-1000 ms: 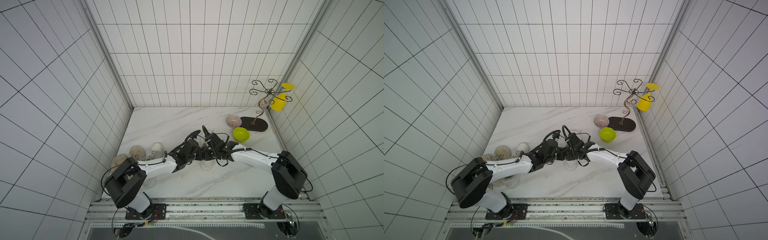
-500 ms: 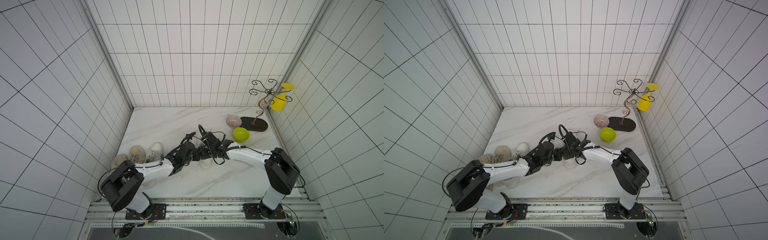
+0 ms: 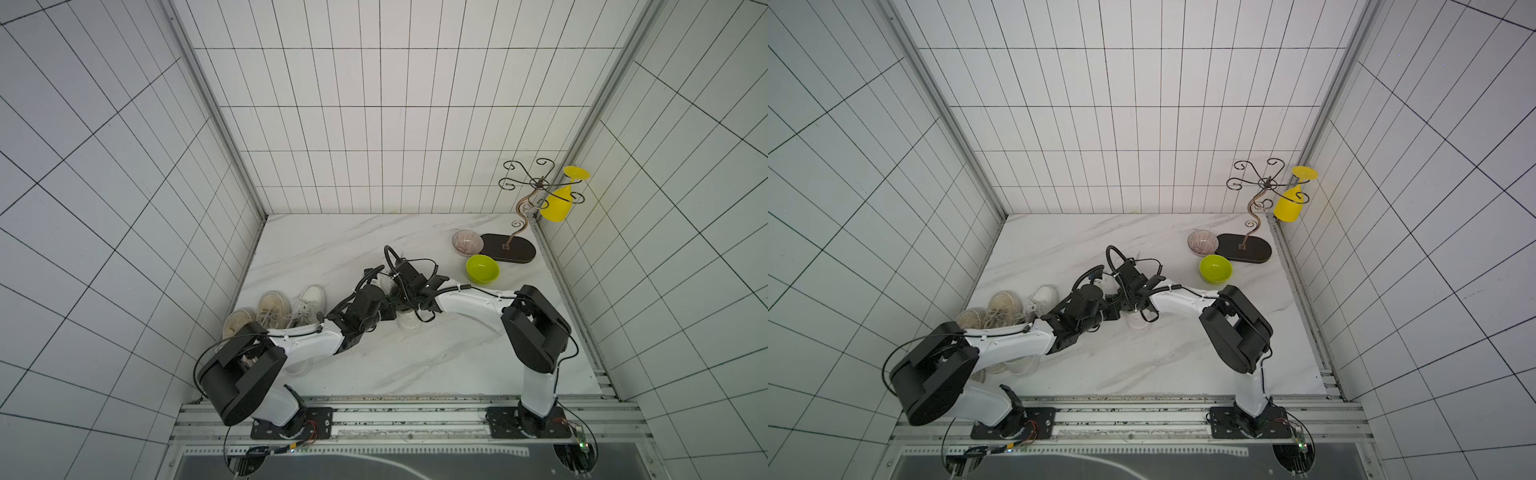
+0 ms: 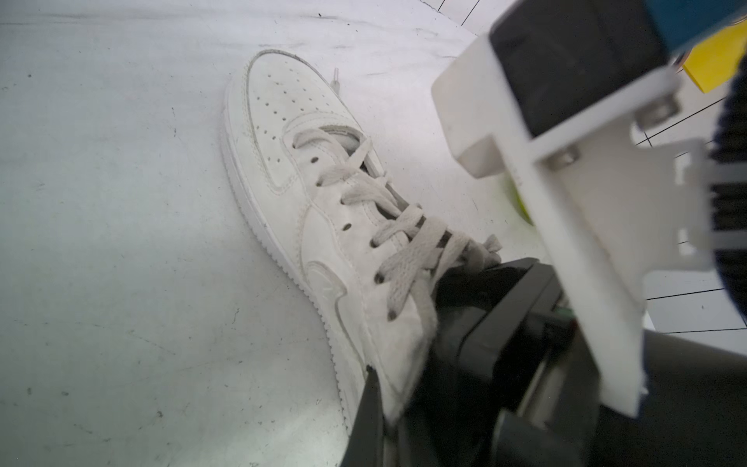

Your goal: Remove the insole from the shoe

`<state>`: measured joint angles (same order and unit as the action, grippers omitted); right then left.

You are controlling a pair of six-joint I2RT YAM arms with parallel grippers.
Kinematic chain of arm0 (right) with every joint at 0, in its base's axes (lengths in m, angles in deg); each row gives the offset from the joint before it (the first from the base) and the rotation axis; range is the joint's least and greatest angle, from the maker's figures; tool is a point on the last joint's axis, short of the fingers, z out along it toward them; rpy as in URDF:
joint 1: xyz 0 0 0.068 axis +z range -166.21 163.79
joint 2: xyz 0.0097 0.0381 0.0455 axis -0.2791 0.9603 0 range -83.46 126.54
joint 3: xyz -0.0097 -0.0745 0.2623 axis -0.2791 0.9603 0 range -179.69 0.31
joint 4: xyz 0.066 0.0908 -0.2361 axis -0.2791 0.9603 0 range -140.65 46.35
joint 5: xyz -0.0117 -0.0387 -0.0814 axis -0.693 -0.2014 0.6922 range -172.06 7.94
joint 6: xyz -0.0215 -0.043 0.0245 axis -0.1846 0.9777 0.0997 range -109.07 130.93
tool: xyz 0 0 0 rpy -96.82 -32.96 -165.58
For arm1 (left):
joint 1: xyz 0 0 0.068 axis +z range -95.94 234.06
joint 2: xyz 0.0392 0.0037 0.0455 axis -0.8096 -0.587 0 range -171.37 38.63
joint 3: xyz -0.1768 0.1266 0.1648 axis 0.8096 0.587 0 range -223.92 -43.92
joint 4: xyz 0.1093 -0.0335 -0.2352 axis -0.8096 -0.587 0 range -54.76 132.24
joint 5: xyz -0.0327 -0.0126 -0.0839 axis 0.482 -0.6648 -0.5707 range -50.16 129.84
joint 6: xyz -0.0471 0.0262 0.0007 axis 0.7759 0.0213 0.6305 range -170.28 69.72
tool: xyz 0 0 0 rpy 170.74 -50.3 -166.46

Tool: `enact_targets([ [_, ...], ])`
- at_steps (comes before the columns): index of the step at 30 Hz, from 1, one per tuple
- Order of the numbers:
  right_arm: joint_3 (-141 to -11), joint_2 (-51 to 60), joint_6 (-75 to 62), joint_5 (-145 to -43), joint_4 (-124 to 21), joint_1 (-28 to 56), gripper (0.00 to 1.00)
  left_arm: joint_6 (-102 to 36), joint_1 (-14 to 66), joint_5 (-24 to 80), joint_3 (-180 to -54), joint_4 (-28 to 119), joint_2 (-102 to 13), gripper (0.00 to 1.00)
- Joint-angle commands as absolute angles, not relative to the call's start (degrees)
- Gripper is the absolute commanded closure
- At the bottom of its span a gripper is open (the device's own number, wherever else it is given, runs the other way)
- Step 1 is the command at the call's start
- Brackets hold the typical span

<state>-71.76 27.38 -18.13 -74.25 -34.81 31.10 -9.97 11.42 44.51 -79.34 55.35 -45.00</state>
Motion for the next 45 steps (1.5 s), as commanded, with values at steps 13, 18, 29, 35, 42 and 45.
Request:
enact_targets([
  [13, -56.06, 15.14, -16.31, -80.03, -46.63, 29.80, 1.00, -11.07, 10.90, 53.95, -81.08, 43.44, -41.31, 1.00],
  [18, -51.97, 9.74, -17.08, -81.69, -52.23, 29.67, 1.00, -10.87, 10.90, 57.68, -81.43, 40.72, -40.83, 1.00],
  [29, -42.49, -1.50, -20.31, -89.43, -64.16, 26.84, 1.00, -9.60, 11.89, 59.86, -81.98, 38.10, -43.10, 1.00],
  [35, -38.79, -5.51, -21.72, -93.65, -70.52, 25.39, 1.00, -8.98, 13.04, 60.37, -82.77, 36.06, -45.06, 1.00],
  [42, -35.22, -8.48, -24.15, -96.86, -76.66, 24.13, 1.00, -8.80, 13.53, 60.93, -83.51, 34.56, -46.48, 1.00],
  [45, -33.34, -9.31, -25.88, -100.95, -81.56, 23.16, 1.00, -8.81, 13.98, 60.79, -84.07, 33.76, -47.65, 1.00],
])
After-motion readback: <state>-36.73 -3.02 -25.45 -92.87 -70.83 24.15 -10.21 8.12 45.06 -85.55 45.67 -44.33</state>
